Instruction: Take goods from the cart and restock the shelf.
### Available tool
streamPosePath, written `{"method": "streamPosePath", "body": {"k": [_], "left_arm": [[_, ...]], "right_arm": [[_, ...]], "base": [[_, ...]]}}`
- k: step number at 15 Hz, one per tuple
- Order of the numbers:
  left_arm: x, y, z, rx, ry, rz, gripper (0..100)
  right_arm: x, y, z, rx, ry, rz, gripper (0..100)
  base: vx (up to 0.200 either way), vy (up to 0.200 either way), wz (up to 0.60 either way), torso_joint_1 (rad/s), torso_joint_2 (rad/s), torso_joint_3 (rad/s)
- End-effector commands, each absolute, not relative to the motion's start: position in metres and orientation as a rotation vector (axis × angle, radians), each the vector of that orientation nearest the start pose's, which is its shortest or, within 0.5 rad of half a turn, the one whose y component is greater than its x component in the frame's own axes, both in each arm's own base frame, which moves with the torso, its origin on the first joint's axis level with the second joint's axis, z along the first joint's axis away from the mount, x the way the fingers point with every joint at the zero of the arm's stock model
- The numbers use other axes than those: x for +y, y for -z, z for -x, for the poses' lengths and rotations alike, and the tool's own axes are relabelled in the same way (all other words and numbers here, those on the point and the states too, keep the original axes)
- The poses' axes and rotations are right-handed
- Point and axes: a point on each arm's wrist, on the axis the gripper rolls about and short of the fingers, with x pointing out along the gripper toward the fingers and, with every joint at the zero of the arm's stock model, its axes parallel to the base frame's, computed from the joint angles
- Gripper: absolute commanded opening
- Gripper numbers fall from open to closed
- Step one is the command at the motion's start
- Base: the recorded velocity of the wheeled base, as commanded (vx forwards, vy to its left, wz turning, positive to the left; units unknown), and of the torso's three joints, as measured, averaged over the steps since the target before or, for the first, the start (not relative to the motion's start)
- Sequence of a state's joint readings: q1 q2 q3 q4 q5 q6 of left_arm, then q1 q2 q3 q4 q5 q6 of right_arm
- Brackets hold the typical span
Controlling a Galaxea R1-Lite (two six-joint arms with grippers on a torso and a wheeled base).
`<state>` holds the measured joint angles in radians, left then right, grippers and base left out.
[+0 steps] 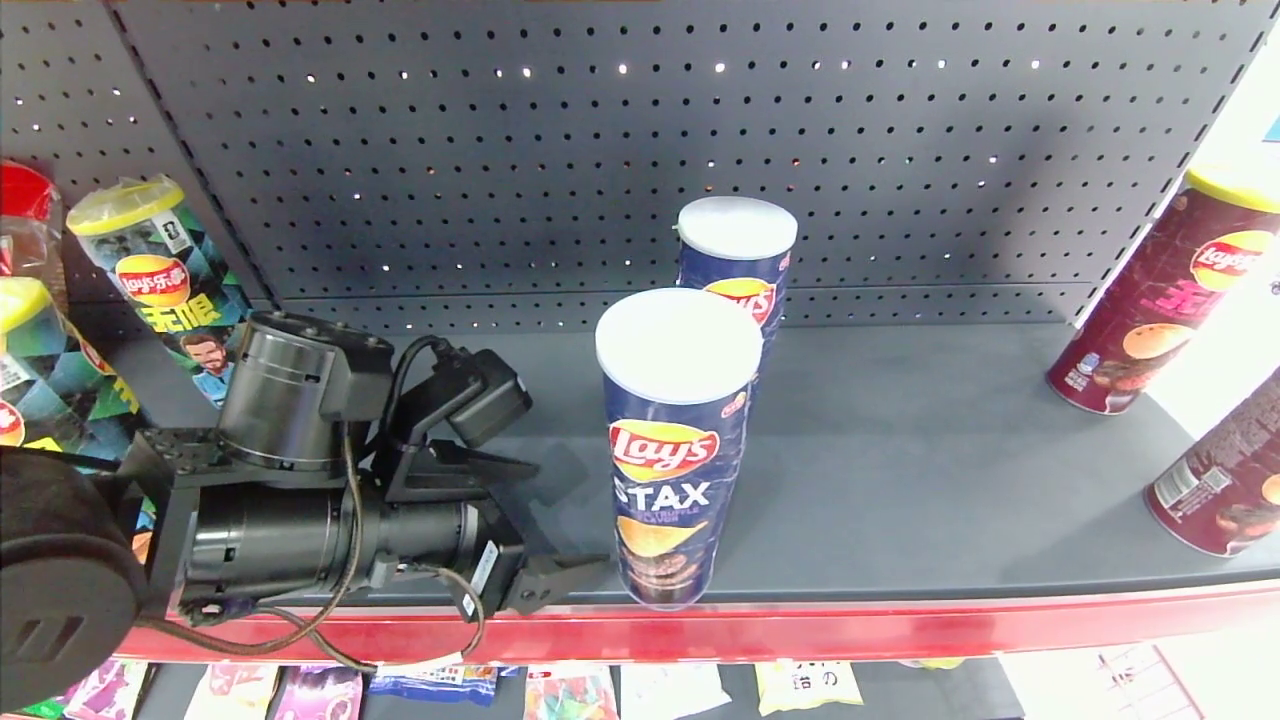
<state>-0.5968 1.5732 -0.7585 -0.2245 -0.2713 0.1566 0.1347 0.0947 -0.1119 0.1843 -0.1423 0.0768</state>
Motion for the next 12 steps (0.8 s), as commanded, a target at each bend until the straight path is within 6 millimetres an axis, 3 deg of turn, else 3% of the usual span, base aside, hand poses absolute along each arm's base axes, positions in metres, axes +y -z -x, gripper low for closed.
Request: {"method": "streamPosePath", "body": {"k": [1, 12], "left_arm": [[-0.152, -0.1688, -0.2123, 0.53, 0.89, -0.241, 100], [-0.1608, -0.1723, -0.2143, 0.514, 0.911, -0.245, 100]], "right_arm": [[-0.0064, -0.09, 0.0233, 0.17, 0.014, -0.053, 100], [-0.0064, -0.09, 0.0233, 0.17, 0.016, -0.053, 100]], "base": [[0.0, 0.0, 0.0, 0.0, 0.0, 0.0], [0.0, 0.0, 0.0, 0.0, 0.0, 0.0]]}}
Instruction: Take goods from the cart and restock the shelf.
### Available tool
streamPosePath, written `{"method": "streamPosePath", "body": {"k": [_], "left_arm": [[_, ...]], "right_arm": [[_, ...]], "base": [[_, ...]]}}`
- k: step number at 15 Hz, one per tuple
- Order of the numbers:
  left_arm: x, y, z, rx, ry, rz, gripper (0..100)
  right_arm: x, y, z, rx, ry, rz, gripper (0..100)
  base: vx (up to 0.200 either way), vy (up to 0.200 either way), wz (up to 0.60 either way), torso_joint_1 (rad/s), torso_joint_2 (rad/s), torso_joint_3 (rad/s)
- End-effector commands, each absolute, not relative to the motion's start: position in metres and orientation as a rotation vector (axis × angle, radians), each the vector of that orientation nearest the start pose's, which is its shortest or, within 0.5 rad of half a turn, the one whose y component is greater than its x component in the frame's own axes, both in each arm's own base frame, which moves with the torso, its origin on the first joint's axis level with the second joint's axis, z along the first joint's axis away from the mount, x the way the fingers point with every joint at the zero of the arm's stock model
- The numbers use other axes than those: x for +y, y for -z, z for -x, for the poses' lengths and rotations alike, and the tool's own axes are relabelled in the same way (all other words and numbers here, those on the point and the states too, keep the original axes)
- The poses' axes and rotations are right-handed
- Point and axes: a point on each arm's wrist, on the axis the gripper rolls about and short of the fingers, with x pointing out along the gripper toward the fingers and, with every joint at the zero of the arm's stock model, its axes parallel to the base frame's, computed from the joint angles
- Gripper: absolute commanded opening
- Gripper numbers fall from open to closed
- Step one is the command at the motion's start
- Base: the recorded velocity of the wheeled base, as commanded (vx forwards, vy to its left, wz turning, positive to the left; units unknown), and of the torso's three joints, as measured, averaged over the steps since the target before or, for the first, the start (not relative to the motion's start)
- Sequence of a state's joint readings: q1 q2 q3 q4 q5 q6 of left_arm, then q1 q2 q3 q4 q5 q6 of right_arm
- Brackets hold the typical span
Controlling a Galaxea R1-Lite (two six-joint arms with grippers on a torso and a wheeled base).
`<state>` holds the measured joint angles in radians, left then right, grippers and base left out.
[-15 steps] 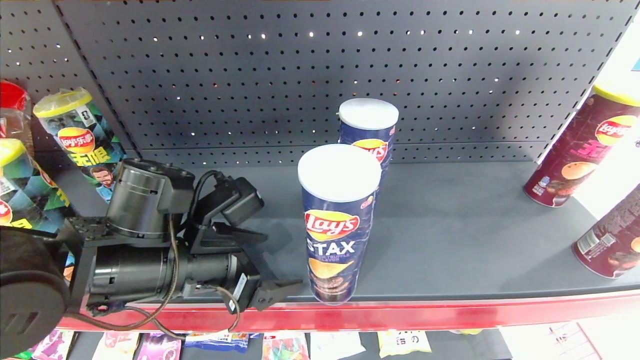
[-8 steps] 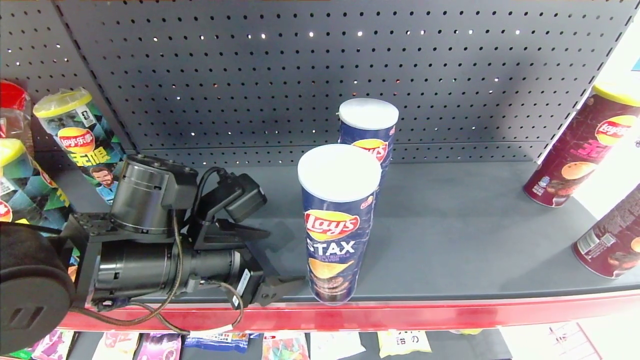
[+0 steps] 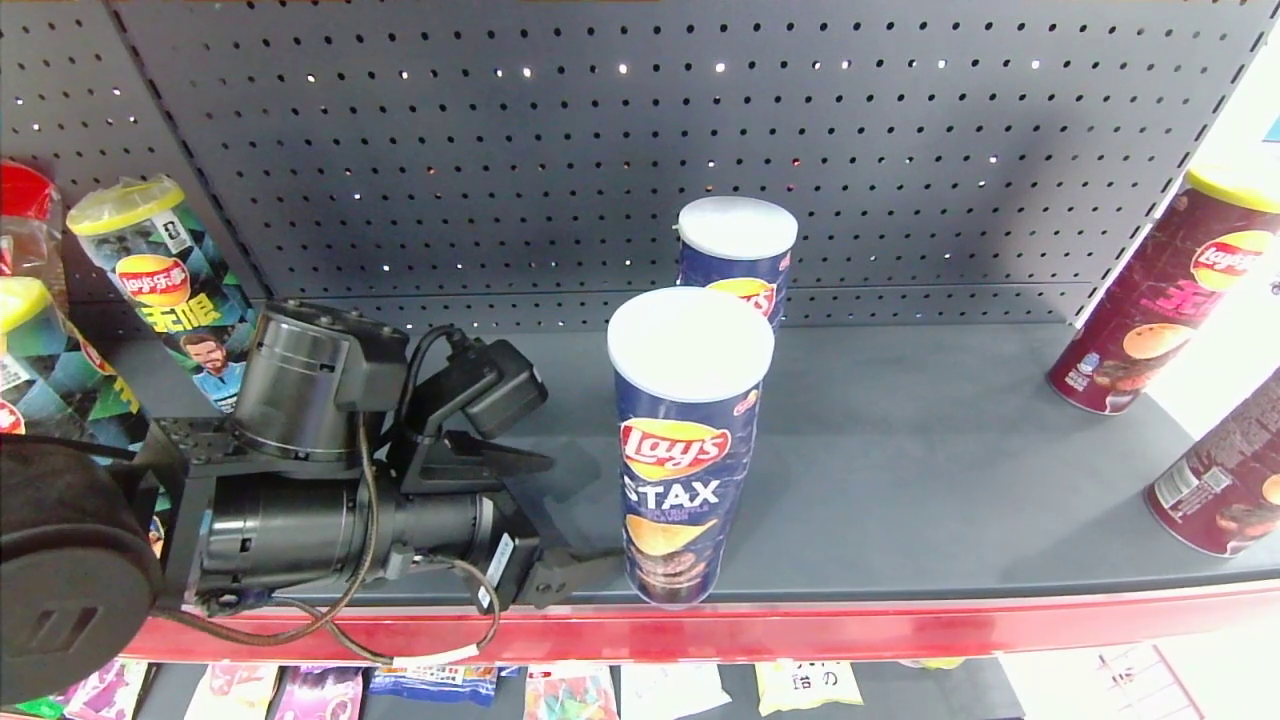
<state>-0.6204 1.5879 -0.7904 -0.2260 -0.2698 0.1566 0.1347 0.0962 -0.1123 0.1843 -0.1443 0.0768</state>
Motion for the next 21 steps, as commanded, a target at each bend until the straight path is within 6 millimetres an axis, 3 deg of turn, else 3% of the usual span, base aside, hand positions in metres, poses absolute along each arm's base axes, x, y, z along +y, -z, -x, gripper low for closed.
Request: {"method": "streamPosePath", "body": {"k": [1, 7, 21], "left_arm": [[-0.161, -0.172, -0.214, 0.517, 0.911, -0.246, 100], [-0.15, -0.171, -0.222, 0.522, 0.841, -0.24, 100], [-0.167, -0.161, -0.229, 0.554, 0.863, -0.262, 100]], "right_arm": [[-0.006, -0.09, 0.023, 0.17, 0.016, -0.053, 100], [-0.006, -0.09, 0.023, 0.17, 0.016, -0.053, 100], [-0.006, -0.09, 0.023, 0.17, 0.016, -0.053, 100]], "base": [[0.0, 0.0, 0.0, 0.0, 0.0, 0.0], [0.0, 0.0, 0.0, 0.0, 0.0, 0.0], [0.0, 0.0, 0.0, 0.0, 0.0, 0.0]]}}
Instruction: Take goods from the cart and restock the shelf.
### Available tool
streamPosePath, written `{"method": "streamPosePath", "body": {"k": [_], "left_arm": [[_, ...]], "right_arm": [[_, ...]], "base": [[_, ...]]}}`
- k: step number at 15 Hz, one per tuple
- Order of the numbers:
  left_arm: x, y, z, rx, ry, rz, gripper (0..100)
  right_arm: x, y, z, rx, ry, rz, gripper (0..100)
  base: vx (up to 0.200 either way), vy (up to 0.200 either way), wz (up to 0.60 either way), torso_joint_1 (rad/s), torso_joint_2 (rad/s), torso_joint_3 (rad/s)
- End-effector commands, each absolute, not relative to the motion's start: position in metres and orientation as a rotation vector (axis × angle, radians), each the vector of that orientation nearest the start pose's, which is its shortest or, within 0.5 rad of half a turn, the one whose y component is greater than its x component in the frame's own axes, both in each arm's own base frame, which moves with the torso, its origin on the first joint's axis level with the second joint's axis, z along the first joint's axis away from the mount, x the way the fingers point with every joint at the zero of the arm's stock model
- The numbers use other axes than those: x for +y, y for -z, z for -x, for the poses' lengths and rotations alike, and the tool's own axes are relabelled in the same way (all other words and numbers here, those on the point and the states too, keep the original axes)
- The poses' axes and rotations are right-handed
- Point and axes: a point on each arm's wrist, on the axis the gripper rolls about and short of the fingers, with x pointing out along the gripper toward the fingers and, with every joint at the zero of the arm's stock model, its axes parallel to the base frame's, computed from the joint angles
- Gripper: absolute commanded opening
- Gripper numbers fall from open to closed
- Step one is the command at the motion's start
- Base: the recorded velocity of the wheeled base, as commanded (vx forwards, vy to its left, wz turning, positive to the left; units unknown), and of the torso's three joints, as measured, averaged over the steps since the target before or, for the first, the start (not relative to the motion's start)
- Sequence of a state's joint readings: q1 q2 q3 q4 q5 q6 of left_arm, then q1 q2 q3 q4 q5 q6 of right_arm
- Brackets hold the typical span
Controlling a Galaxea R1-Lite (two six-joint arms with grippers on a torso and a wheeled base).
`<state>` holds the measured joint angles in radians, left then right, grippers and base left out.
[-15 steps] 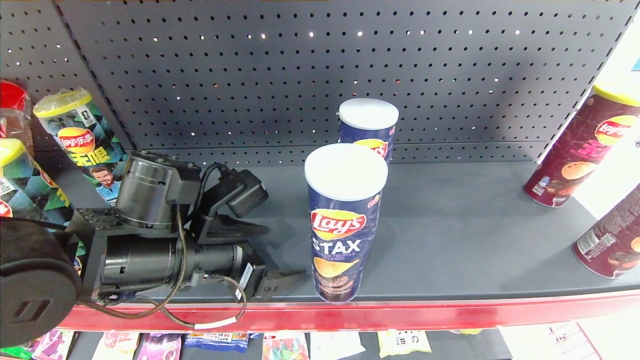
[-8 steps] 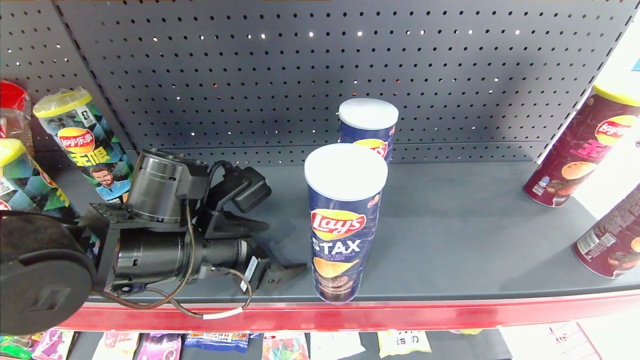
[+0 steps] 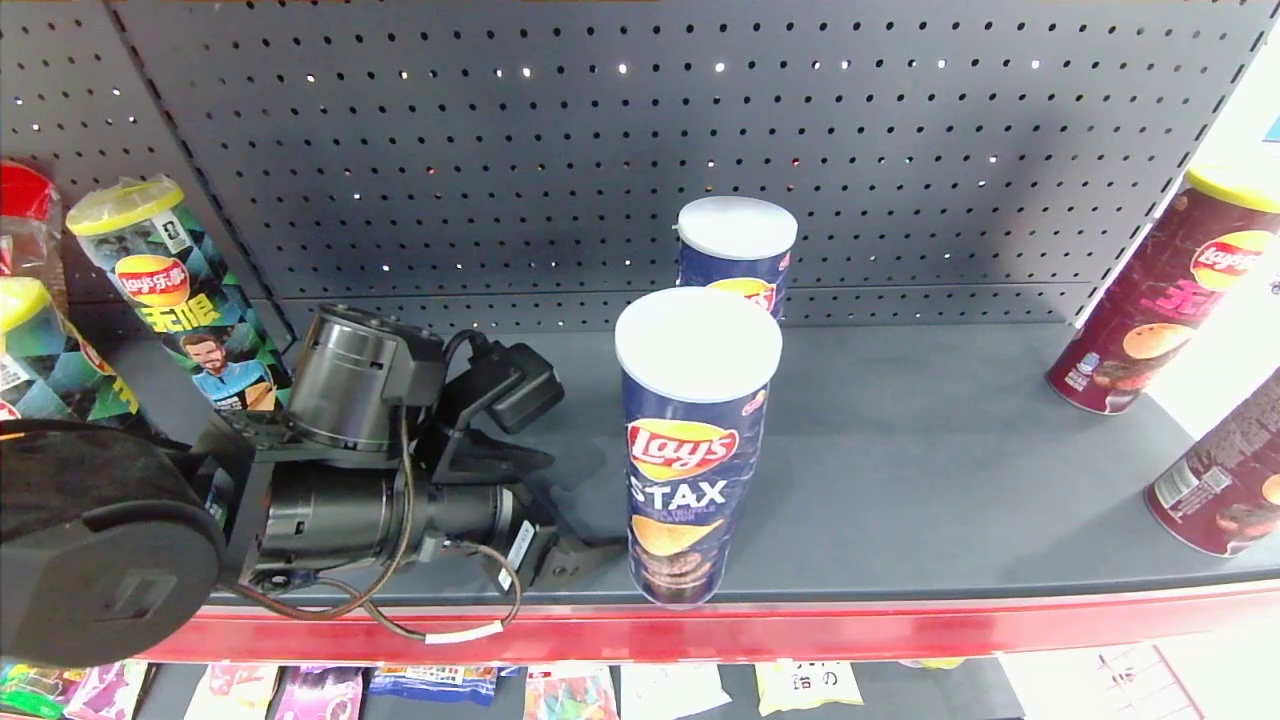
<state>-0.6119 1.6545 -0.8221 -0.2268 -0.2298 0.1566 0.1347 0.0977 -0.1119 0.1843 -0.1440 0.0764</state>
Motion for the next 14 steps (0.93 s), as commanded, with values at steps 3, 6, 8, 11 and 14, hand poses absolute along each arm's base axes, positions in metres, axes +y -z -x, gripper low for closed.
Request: {"method": "streamPosePath", "body": {"k": [3, 6, 8, 11, 14], "left_arm": [[-0.171, -0.161, -0.231, 0.551, 0.871, -0.264, 100], [-0.173, -0.161, -0.23, 0.55, 0.877, -0.266, 100], [-0.174, -0.161, -0.232, 0.55, 0.877, -0.266, 100], [-0.178, -0.163, -0.237, 0.539, 0.878, -0.264, 100], [-0.181, -0.163, -0.237, 0.537, 0.886, -0.266, 100]], "right_arm": [[-0.006, -0.09, 0.023, 0.17, 0.016, -0.053, 100], [-0.006, -0.09, 0.023, 0.17, 0.016, -0.053, 100], [-0.006, -0.09, 0.023, 0.17, 0.017, -0.052, 100], [-0.006, -0.09, 0.023, 0.17, 0.017, -0.054, 100], [-0.006, -0.09, 0.023, 0.17, 0.017, -0.054, 100]], "base": [[0.0, 0.0, 0.0, 0.0, 0.0, 0.0], [0.0, 0.0, 0.0, 0.0, 0.0, 0.0], [0.0, 0.0, 0.0, 0.0, 0.0, 0.0], [0.0, 0.0, 0.0, 0.0, 0.0, 0.0], [0.0, 0.0, 0.0, 0.0, 0.0, 0.0]]}}
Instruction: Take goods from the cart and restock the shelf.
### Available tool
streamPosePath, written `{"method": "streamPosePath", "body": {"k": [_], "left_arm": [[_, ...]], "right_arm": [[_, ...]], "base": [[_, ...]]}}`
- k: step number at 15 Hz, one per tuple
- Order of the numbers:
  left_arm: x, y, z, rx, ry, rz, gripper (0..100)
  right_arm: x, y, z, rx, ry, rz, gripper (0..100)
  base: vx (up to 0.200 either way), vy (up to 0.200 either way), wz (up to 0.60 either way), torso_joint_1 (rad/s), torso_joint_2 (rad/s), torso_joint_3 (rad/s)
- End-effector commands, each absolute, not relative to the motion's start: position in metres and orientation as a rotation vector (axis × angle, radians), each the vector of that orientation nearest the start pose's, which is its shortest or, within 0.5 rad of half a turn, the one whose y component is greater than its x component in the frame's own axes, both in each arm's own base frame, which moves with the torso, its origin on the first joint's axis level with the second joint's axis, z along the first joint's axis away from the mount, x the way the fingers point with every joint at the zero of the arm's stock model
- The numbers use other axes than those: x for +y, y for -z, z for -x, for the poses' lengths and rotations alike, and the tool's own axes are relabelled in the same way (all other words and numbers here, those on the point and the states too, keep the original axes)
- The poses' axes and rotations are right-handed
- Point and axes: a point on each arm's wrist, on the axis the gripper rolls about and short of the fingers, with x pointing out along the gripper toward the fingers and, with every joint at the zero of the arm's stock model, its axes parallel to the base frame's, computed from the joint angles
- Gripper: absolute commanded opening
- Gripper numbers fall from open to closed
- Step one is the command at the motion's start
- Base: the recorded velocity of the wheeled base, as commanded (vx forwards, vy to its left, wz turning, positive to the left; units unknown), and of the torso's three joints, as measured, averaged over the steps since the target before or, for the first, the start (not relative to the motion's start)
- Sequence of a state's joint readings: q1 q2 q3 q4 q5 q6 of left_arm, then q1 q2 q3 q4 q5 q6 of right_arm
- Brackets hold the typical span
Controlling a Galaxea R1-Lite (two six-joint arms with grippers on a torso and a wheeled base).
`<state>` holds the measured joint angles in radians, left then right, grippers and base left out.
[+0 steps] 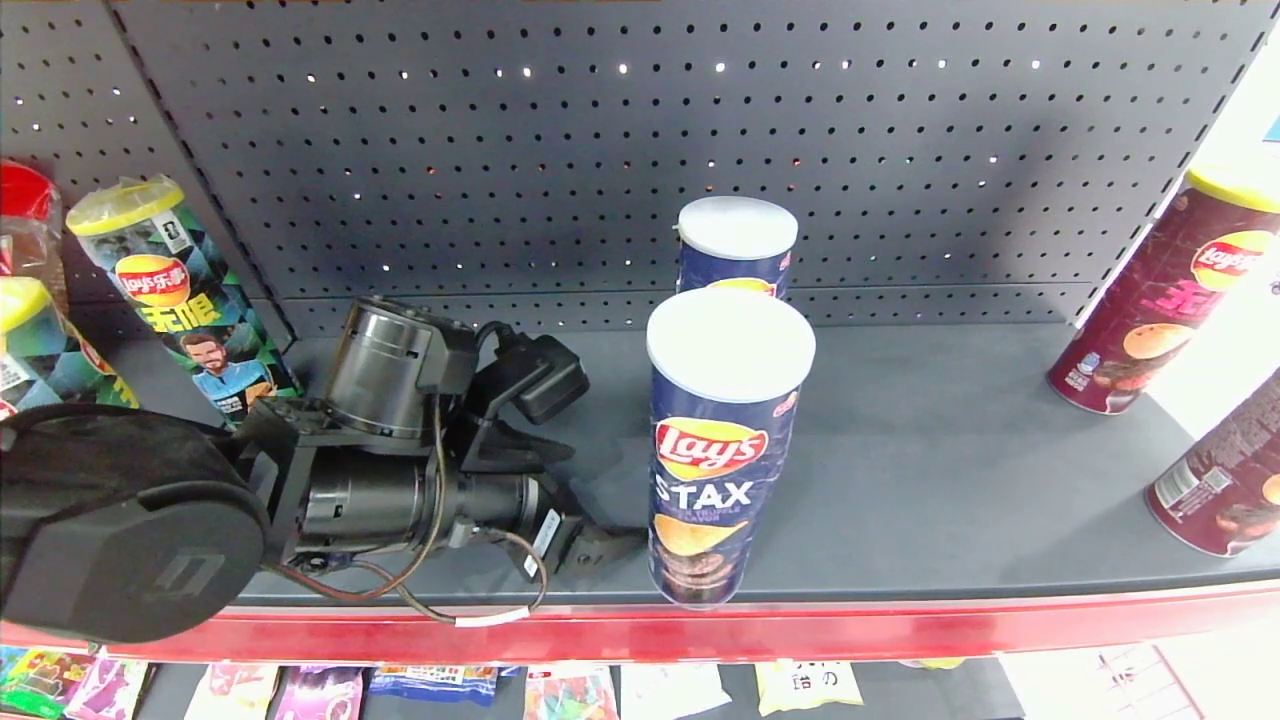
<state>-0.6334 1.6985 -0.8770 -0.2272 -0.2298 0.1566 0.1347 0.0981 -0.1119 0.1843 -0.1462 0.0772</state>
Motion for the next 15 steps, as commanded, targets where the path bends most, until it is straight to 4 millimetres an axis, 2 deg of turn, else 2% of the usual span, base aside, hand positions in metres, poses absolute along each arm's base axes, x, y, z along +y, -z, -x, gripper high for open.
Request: {"method": "streamPosePath", "body": {"k": [1, 15], "left_arm": [[-0.1815, -0.1623, -0.2369, 0.54, 0.887, -0.267, 100], [-0.1899, -0.1639, -0.2388, 0.529, 0.903, -0.27, 100]], "right_arm": [[-0.0065, -0.09, 0.0233, 0.17, 0.019, -0.054, 100], [-0.0065, -0.0896, 0.0232, 0.171, 0.019, -0.054, 100]], "base": [[0.0, 0.0, 0.0, 0.0, 0.0, 0.0], [0.0, 0.0, 0.0, 0.0, 0.0, 0.0]]}}
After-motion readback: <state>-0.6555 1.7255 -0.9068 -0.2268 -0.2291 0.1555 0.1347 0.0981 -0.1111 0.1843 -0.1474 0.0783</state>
